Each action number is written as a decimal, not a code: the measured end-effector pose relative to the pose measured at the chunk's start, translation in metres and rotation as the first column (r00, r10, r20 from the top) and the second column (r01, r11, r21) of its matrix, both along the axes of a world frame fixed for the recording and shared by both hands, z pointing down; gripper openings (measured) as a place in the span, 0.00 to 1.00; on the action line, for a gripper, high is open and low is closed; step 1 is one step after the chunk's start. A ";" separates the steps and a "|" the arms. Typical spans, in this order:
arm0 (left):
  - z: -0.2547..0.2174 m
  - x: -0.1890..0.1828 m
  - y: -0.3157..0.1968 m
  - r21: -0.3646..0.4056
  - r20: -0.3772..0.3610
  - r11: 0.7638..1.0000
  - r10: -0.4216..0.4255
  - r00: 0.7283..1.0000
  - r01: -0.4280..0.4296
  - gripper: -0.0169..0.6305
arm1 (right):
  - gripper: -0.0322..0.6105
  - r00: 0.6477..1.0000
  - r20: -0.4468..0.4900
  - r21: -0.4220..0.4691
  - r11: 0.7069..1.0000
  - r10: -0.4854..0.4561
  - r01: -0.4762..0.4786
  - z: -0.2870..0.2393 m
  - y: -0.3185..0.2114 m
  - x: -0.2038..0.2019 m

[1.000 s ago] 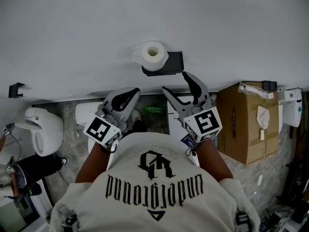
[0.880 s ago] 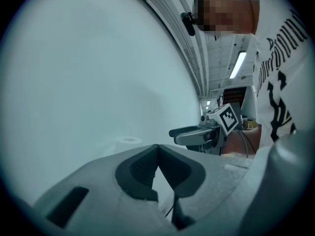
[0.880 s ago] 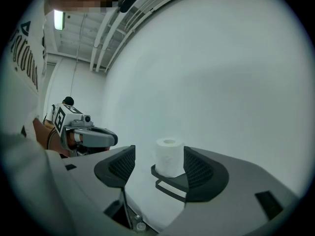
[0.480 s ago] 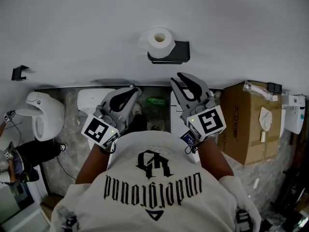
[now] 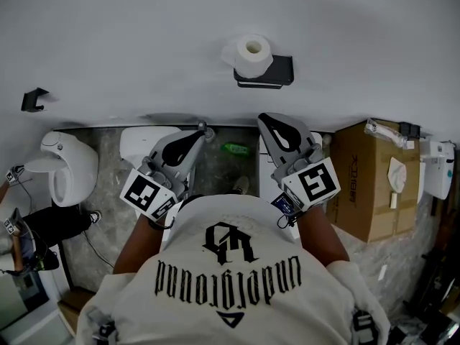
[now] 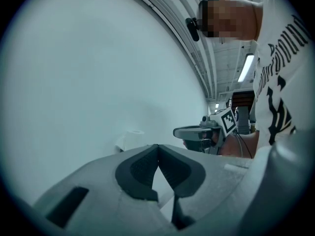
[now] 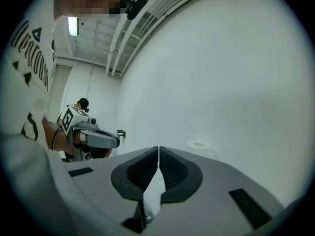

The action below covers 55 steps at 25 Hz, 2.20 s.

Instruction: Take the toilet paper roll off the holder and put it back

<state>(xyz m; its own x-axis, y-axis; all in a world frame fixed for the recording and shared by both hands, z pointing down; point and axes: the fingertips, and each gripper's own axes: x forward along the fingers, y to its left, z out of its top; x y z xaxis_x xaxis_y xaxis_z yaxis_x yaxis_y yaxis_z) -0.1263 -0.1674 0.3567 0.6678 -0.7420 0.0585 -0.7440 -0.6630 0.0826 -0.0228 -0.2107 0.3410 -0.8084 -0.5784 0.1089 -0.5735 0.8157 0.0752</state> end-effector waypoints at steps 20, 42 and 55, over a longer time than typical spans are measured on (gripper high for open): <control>-0.007 -0.099 0.151 0.028 -0.017 0.997 0.075 0.997 -0.075 0.05 | 0.07 0.998 -0.001 0.017 0.998 0.065 -0.065 -0.015 0.157 -0.086; -0.017 0.012 0.245 0.053 0.008 0.989 0.137 0.991 -0.137 0.05 | 0.07 1.000 0.006 -0.001 1.000 -0.011 0.011 -0.013 0.281 0.010; 0.006 0.097 0.310 -0.018 0.018 0.991 0.136 0.991 -0.135 0.05 | 0.07 0.993 -0.001 -0.067 0.991 -0.120 0.119 0.009 0.349 0.089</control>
